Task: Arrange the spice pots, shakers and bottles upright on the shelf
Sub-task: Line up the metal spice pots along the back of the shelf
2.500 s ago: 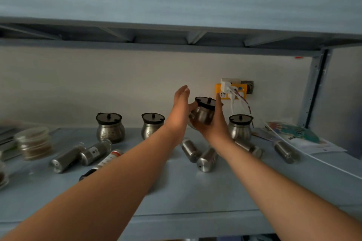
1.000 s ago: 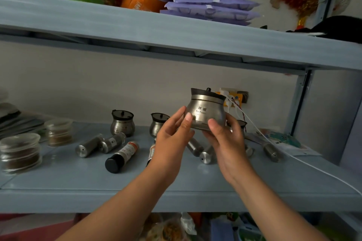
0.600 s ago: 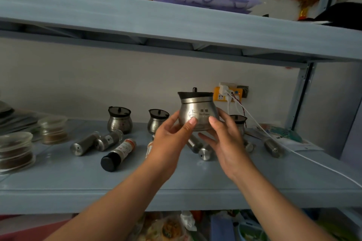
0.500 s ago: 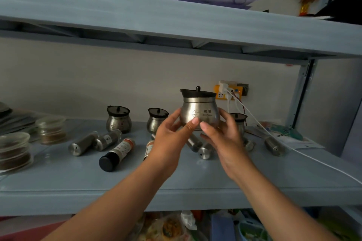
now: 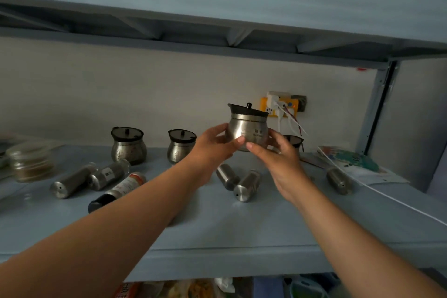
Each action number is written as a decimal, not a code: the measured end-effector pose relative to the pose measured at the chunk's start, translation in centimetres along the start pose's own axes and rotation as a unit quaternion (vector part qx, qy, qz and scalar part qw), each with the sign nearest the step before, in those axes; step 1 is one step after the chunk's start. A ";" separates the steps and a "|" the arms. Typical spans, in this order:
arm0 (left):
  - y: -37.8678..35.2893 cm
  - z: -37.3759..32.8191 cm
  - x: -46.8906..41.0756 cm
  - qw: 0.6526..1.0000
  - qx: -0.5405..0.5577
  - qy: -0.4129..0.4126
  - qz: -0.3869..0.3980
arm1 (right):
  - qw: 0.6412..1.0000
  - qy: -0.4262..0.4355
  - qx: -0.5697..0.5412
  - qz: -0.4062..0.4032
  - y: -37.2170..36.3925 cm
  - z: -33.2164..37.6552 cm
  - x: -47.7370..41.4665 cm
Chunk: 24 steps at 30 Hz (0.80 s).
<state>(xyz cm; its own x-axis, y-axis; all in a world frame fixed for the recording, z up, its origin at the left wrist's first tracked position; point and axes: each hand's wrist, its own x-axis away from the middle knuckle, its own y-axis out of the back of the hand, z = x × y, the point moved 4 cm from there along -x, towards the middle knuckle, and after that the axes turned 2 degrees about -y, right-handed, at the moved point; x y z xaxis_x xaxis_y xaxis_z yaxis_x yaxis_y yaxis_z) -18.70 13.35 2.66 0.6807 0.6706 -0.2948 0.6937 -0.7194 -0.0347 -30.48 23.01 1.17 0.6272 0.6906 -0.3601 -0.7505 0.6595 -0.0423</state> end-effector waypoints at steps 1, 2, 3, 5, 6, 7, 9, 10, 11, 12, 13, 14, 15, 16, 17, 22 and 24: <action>-0.1 0.4 -0.9 1.000 -0.015 0.006 -0.014 | 1.000 0.001 0.007 -0.006 0.0 -0.5 -0.8; -0.1 0.7 -1.8 0.999 -0.031 0.011 -0.025 | 1.000 0.002 0.013 -0.012 0.0 -0.8 -1.5; -0.2 1.1 -2.7 0.998 -0.048 0.014 -0.032 | 1.000 0.002 0.022 -0.018 -0.1 -1.2 -2.4; -0.2 1.7 -4.6 0.997 -0.075 0.010 -0.032 | 0.999 -0.002 0.031 -0.021 -0.3 -1.8 -3.8; -0.2 2.0 -5.4 0.996 -0.086 0.004 -0.034 | 0.999 -0.003 0.032 -0.020 -0.5 -2.0 -4.4; -0.2 2.3 -6.2 0.995 -0.095 0.001 -0.041 | 0.999 -0.003 0.034 -0.020 -0.6 -2.5 -5.2; 0.2 3.0 -7.4 0.993 -0.104 0.007 -0.059 | 0.999 -0.004 0.038 -0.023 -0.8 -3.1 -6.0; 0.4 3.4 -8.0 0.992 -0.106 0.012 -0.065 | 0.999 -0.005 0.039 -0.023 -0.9 -3.4 -6.4; 0.5 3.8 -8.5 0.991 -0.111 0.018 -0.068 | 0.999 -0.011 0.044 -0.019 -0.9 -4.0 -6.9; 0.6 4.3 -8.9 0.990 -0.117 0.029 -0.071 | 0.998 -0.015 0.051 -0.015 -1.1 -4.4 -7.1; 0.7 4.8 -9.4 0.989 -0.124 0.043 -0.073 | 0.998 -0.020 0.058 -0.012 -1.1 -4.9 -7.4; 0.8 5.2 -9.7 0.987 -0.131 0.058 -0.073 | 0.998 -0.024 0.064 -0.013 -1.2 -5.4 -7.6; 0.7 5.7 -10.0 0.985 -0.137 0.069 -0.076 | 0.997 -0.028 0.070 -0.018 -1.1 -6.0 -7.9; 0.7 6.2 -10.3 0.984 -0.138 0.077 -0.081 | 0.996 -0.033 0.080 -0.023 -1.0 -6.4 -8.1; 0.7 6.7 -10.6 0.984 -0.132 0.085 -0.085 | 0.995 -0.036 0.087 -0.025 -0.9 -6.8 -8.4; 0.3 7.6 -11.6 0.985 -0.127 0.079 -0.089 | 0.995 -0.033 0.085 -0.032 0.0 -7.9 -9.5; 0.0 7.5 -11.9 0.980 -0.165 0.065 -0.095 | 0.994 -0.041 0.097 -0.027 0.1 -8.4 -9.9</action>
<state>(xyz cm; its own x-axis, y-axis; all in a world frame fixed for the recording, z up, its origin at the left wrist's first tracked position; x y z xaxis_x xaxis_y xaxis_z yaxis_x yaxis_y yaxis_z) -28.57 4.08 -0.99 0.5420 0.8192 -0.1874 0.8341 -0.4971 0.2391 -38.55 13.76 -3.14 0.6857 0.6699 -0.2848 -0.6668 0.7349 0.1233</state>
